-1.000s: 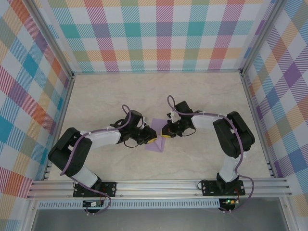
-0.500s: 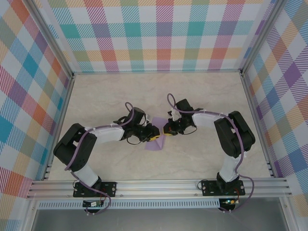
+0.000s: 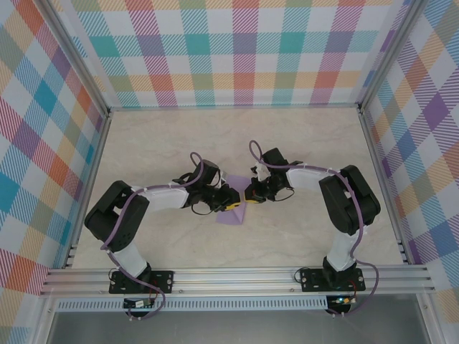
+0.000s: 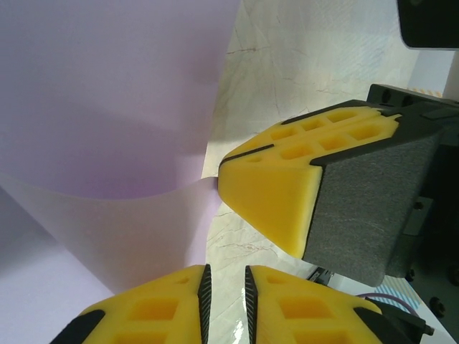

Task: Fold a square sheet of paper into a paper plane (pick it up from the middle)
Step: Fold the triangle a second time at the center of the table.

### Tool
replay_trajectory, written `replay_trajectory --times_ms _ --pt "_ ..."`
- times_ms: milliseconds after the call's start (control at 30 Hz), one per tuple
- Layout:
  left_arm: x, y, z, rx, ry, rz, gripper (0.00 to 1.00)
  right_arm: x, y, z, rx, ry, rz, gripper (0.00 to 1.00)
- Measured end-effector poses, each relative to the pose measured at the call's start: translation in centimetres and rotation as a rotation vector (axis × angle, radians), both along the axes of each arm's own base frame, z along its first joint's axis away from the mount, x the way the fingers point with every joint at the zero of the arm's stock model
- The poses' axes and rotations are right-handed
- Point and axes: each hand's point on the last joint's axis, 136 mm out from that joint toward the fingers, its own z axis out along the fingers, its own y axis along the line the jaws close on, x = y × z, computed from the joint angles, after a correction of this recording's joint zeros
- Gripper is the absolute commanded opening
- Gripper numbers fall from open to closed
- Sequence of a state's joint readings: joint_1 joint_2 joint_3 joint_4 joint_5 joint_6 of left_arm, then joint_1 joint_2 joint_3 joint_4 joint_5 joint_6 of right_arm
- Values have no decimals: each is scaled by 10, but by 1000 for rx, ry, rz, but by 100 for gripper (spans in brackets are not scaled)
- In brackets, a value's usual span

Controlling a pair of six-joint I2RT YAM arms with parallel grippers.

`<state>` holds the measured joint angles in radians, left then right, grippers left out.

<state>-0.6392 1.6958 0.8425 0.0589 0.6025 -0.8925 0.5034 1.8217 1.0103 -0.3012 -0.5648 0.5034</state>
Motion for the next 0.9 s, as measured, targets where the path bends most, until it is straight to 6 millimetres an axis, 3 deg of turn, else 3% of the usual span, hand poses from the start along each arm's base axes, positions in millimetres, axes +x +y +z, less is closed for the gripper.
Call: replay_trajectory --times_ms 900 --pt "-4 -3 -10 17 5 -28 16 -12 -1 -19 -29 57 32 0"
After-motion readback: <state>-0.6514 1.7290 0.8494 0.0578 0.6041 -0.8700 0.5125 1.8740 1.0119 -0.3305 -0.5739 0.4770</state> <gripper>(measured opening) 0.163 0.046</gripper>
